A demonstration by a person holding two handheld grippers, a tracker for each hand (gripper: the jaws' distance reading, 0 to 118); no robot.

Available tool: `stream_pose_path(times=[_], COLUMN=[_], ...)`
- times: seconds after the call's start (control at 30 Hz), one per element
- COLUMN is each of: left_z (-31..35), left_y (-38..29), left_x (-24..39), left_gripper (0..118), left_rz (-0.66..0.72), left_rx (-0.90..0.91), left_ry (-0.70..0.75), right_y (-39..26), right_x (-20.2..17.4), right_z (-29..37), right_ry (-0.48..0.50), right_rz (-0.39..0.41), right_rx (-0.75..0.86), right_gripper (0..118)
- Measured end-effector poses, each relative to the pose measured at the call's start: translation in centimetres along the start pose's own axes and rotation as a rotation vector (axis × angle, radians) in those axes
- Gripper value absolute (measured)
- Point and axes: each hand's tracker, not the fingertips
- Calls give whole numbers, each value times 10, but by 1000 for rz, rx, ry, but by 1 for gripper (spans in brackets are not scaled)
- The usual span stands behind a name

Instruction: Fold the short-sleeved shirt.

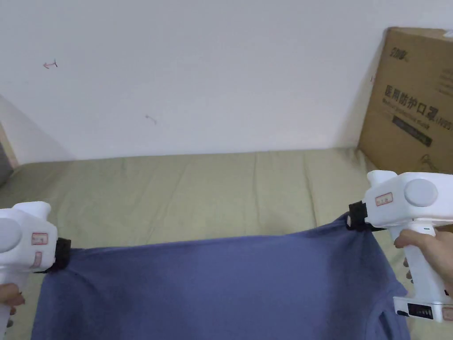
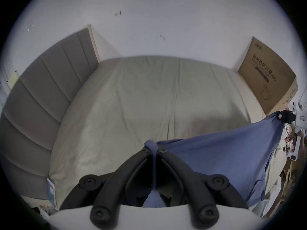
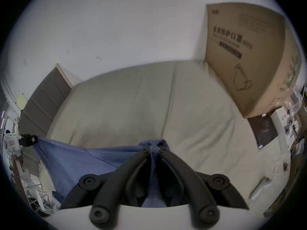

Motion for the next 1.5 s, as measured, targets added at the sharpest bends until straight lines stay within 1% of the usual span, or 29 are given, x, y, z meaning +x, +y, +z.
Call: stream_pose_path(times=[0.13,0.2,0.3,0.47,0.63,0.73,0.8,0.87,0.93,0.97,1.0,1.03,1.07,1.1,1.13,1.2,1.23,1.27,1.33,1.4,1.43,1.5], left_z=[66,95,135,185,216,221,224,231,236,239,239,239,238,238,236,224,212,197,166,128,104,61], left_y=[12,19,33,76,144,192,222,249,270,278,285,291,296,297,297,296,296,291,279,264,257,243], left_x=[10,15,21,27,24,27,30,35,38,37,37,37,35,34,31,25,25,24,24,24,24,25], left_gripper=[2,2,2,2,2,2,2,2,2,2,2,2,2,2,2,2,2,2,2,2,2,2], left_rz=[-28,-29,-30,-36,6,2,6,27,13,15,-14,-9,-29,-32,25,22,23,-8,-28,-59,-88,-91], left_rx=[113,170,245,347,445,480,513,545,579,613,625,639,650,656,693,666,643,608,608,592,543,484], left_ry=[29,50,71,120,134,192,222,235,264,266,284,310,313,330,307,286,292,313,332,340,342,338], right_y=[12,17,31,77,150,201,231,258,278,285,291,295,297,298,297,292,291,288,278,268,262,250], right_x=[-9,-13,-20,-36,-59,-71,-83,-98,-108,-111,-113,-114,-116,-119,-122,-127,-127,-125,-120,-112,-108,-99], right_z=[76,112,159,218,249,258,262,269,274,277,280,283,284,283,280,265,253,239,208,169,145,100], right_ry=[-16,-18,-37,-48,-87,-65,-94,-144,-168,-161,-161,-141,-122,-135,-137,-159,-159,-154,-133,-133,-141,-134], right_rz=[17,4,4,-36,4,-40,-28,3,24,15,10,-6,-7,5,14,58,60,67,52,44,44,29], right_rx=[98,155,231,315,397,437,464,505,531,552,553,578,590,593,614,600,584,546,509,446,405,337], right_gripper=[3,3,3,3,3,3,3,3,3,3,3,3,3,3,3,3,3,3,3,3,3,3])
